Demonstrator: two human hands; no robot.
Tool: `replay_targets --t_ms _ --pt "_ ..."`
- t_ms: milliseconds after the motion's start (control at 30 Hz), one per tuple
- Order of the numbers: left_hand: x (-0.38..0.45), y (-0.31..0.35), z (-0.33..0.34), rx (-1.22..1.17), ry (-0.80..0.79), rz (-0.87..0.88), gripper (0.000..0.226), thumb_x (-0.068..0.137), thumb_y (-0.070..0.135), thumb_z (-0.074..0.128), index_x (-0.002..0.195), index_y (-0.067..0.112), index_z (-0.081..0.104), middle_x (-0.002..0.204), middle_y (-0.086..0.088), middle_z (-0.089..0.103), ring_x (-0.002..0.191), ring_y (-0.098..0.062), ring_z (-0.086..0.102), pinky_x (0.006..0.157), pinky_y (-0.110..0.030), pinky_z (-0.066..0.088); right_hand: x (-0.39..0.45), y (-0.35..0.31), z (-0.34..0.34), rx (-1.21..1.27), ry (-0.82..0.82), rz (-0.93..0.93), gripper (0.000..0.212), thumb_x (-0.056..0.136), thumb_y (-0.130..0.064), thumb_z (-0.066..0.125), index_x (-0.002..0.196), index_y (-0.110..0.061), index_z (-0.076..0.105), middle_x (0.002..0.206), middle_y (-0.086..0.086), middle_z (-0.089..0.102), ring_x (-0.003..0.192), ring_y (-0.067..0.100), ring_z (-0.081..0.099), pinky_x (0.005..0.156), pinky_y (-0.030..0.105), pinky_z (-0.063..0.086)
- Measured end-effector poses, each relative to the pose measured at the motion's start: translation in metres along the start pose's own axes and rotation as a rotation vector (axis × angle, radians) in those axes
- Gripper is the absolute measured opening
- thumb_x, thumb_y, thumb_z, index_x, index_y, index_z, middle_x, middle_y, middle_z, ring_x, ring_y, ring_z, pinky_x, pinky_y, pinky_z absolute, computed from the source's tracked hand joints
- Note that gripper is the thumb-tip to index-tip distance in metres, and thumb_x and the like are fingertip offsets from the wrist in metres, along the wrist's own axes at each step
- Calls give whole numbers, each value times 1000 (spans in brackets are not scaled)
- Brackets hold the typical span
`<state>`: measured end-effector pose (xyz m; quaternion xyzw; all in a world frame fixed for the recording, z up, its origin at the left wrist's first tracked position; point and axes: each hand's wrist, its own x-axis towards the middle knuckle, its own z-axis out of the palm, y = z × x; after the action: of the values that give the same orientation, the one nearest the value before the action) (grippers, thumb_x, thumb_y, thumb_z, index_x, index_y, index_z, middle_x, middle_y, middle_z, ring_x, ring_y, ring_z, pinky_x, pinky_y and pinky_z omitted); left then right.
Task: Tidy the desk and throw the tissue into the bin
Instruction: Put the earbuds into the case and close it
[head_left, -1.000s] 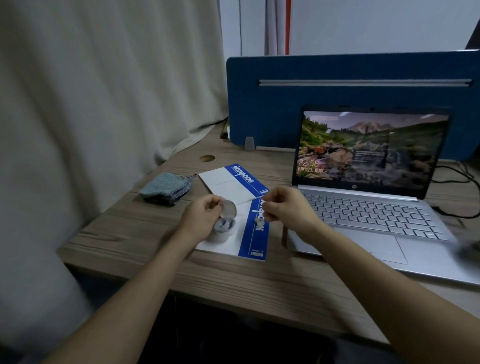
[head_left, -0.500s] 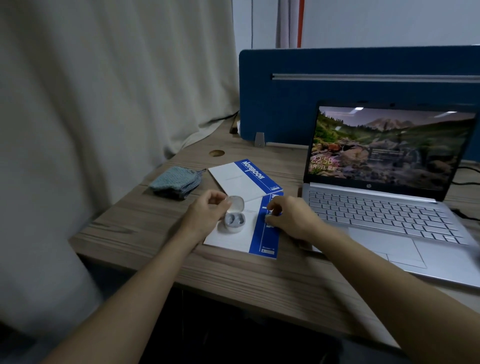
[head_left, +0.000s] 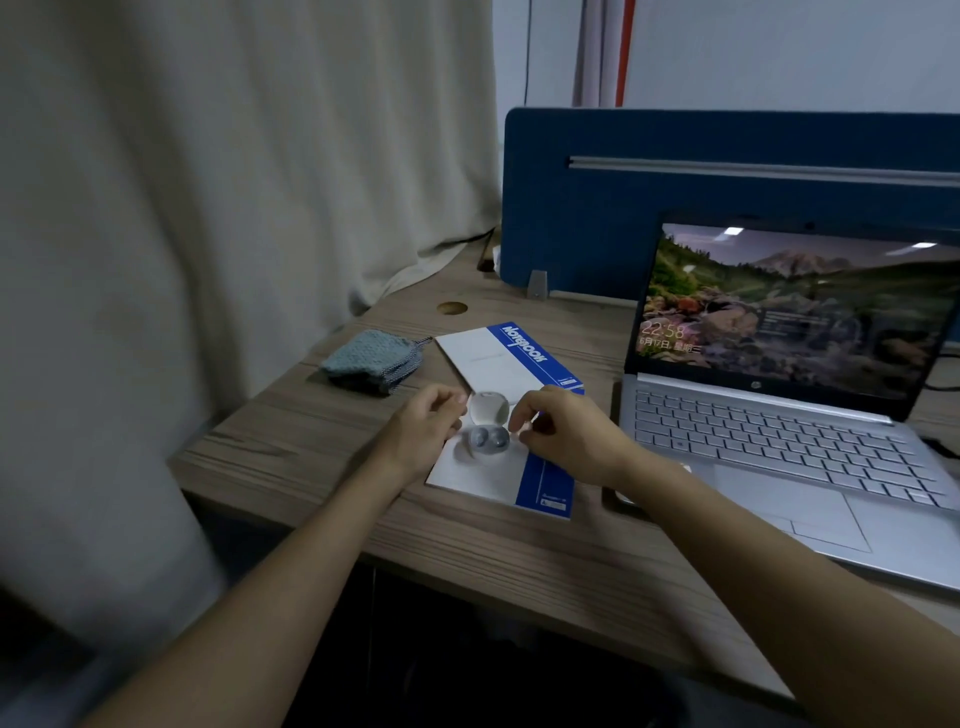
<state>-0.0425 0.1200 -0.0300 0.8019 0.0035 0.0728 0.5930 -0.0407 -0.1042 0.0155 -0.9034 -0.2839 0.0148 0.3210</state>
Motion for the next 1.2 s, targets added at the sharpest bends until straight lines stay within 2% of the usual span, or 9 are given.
replay_targets --t_ms 133,267,500,633,767,867,933,1067,1200 --pt "-1 1 -2 1 -24 9 33 71 62 58 87 35 68 96 2 71 93 -22 71 92 -51 54 5 -7 5 -18 50 -59 19 92 -12 60 94 -31 61 112 -7 52 97 11 54 82 24 48" --pt "-2 3 -3 3 -43 2 27 72 63 56 83 41 68 99 -2 71 96 -24 70 95 -53 52 9 -13 10 -85 20 -107 20 92 -10 58 91 -30 62 111 -7 52 99 14 54 86 27 48" --pt "-4 3 -2 25 -50 27 13 94 35 56 92 27 66 98 0 70 97 -22 69 95 -51 52 12 -18 15 -153 -9 -112 27 92 -8 57 117 -18 59 116 1 60 101 17 58 88 36 52" --pt "-7 6 -2 25 -49 22 20 85 47 58 90 29 66 100 -2 71 98 -23 69 95 -52 51 11 -18 14 -124 -13 -101 32 93 -9 57 123 -19 55 114 -1 62 100 13 58 87 32 52" --pt "-9 7 -2 62 -28 32 35 73 61 56 94 34 65 92 8 69 86 -11 67 90 -45 55 4 -11 7 -112 26 -59 33 92 -10 59 123 -22 56 114 -7 59 99 9 56 83 22 50" --pt "-12 11 1 122 9 87 18 85 49 59 95 34 63 87 15 65 76 -1 59 76 -32 49 -7 -2 -4 -148 37 -21 30 92 -14 60 120 -22 56 115 -8 57 101 9 54 79 21 49" --pt "-14 15 4 150 26 111 6 92 37 60 95 33 62 95 13 66 83 0 60 74 -29 49 -17 5 -14 -178 58 2 27 91 -14 62 117 -22 57 115 -6 58 101 8 54 79 25 51" --pt "-24 31 20 143 39 161 6 94 27 61 100 27 63 100 11 66 87 2 59 68 -15 44 -50 22 -39 -266 146 42 25 87 -10 64 111 -19 62 111 -1 64 97 14 60 84 33 54" --pt "-33 50 51 134 -36 217 8 94 23 63 102 24 64 100 8 66 88 -2 61 70 -12 46 -84 42 -65 -291 208 123 25 87 -7 62 111 -14 65 108 4 66 99 20 62 85 34 53"
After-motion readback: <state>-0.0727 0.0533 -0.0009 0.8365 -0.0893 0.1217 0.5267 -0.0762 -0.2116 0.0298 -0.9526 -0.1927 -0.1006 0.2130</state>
